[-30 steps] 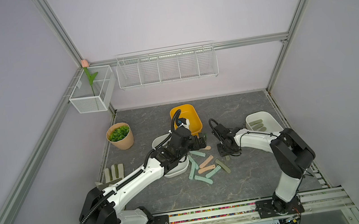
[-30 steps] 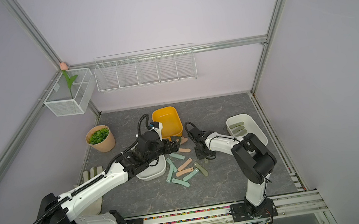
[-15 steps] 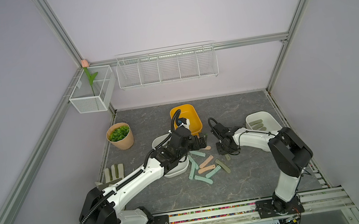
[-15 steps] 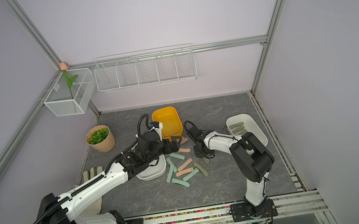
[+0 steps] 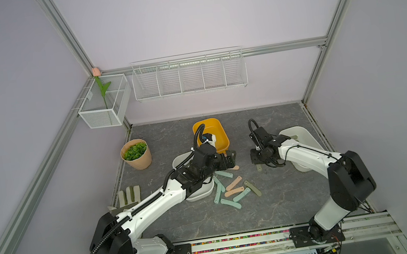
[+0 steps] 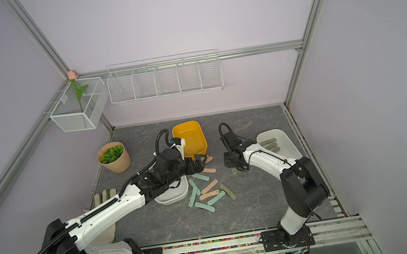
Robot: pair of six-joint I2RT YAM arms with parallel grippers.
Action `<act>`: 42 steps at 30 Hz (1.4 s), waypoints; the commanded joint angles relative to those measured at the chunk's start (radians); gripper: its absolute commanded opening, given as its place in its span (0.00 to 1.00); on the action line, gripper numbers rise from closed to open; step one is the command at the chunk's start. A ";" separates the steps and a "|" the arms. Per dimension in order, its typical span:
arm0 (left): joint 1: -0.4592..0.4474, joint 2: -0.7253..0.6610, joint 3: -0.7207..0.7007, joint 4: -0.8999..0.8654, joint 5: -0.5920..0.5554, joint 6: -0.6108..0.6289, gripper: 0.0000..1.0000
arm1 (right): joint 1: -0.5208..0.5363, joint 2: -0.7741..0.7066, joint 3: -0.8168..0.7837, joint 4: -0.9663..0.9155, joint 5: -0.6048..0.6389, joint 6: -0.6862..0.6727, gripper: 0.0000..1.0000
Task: Place the fruit knives into the storage box by color
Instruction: Pick up the fruit knife from the center of the board, then place the fruit knife in the storage box.
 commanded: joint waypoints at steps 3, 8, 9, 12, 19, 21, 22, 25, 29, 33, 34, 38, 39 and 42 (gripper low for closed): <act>0.001 -0.001 0.073 0.019 0.041 -0.028 0.99 | -0.115 -0.111 0.044 -0.036 -0.058 0.062 0.27; -0.025 0.083 0.165 0.027 0.078 -0.025 0.99 | -0.303 -0.195 0.033 -0.059 -0.126 0.102 0.27; -0.033 0.103 0.184 0.028 0.085 -0.023 0.99 | -0.343 -0.206 0.028 -0.067 -0.135 0.105 0.27; -0.053 0.173 0.252 0.027 0.117 -0.021 0.99 | -0.463 -0.240 -0.005 -0.081 -0.165 0.125 0.27; -0.065 0.288 0.385 0.018 0.184 -0.014 0.99 | -0.678 -0.243 -0.090 -0.067 -0.242 0.185 0.27; -0.064 0.306 0.420 0.002 0.191 0.000 0.99 | -0.698 -0.224 -0.102 -0.059 -0.249 0.199 0.27; -0.064 0.316 0.436 -0.004 0.195 0.006 0.99 | -0.707 -0.212 -0.107 -0.055 -0.251 0.207 0.27; -0.064 0.334 0.469 -0.021 0.198 0.020 0.99 | -0.727 -0.178 -0.116 -0.041 -0.242 0.223 0.27; -0.064 0.351 0.488 -0.021 0.209 0.021 0.99 | -0.756 -0.129 -0.116 -0.029 -0.230 0.233 0.27; -0.064 0.368 0.504 -0.020 0.219 0.024 0.99 | -0.777 -0.079 -0.116 -0.009 -0.232 0.243 0.26; -0.063 0.371 0.510 -0.018 0.221 0.023 0.99 | -0.782 -0.070 -0.116 -0.005 -0.230 0.246 0.26; -0.063 0.388 0.523 -0.019 0.233 0.022 0.99 | -0.796 -0.029 -0.108 0.015 -0.228 0.253 0.26; -0.063 0.389 0.524 -0.019 0.234 0.023 0.99 | -0.798 -0.020 -0.105 0.019 -0.228 0.255 0.26; -0.064 0.394 0.528 -0.017 0.236 0.022 0.99 | -0.802 0.020 -0.089 0.031 -0.237 0.260 0.26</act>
